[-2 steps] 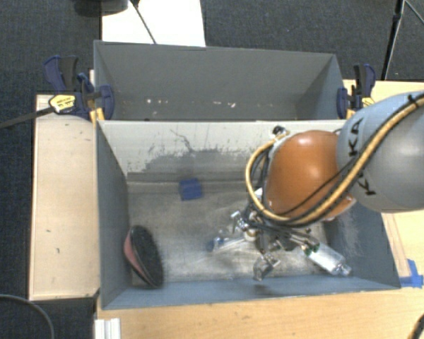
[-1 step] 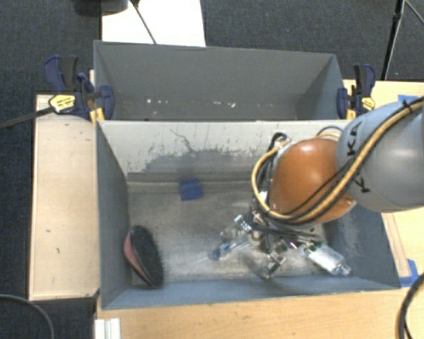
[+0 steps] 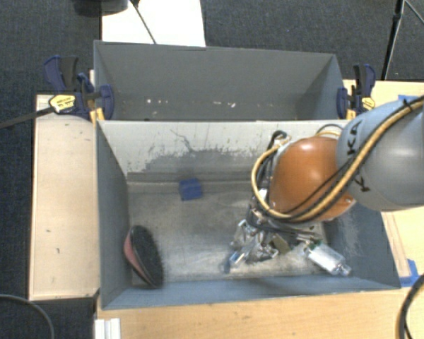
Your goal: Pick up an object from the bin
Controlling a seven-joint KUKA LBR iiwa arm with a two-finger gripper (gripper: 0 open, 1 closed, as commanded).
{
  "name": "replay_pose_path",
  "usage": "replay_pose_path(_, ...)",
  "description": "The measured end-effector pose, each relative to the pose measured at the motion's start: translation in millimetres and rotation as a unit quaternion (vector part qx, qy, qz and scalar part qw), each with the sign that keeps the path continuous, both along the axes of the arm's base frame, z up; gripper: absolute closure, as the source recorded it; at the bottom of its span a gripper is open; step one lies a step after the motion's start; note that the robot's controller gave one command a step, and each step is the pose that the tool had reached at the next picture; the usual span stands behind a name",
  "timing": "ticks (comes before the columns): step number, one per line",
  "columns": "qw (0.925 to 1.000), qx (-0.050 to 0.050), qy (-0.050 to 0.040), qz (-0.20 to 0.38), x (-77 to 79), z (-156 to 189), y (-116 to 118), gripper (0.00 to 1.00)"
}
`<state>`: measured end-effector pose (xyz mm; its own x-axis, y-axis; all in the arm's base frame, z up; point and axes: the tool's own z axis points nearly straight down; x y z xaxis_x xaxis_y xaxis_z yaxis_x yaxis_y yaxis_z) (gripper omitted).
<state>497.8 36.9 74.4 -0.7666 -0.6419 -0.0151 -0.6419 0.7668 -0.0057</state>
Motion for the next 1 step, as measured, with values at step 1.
replay_pose_path(1, 1.0, -0.002, 0.0028, 0.0, -0.2, 103.9, 17.1, 1.0)
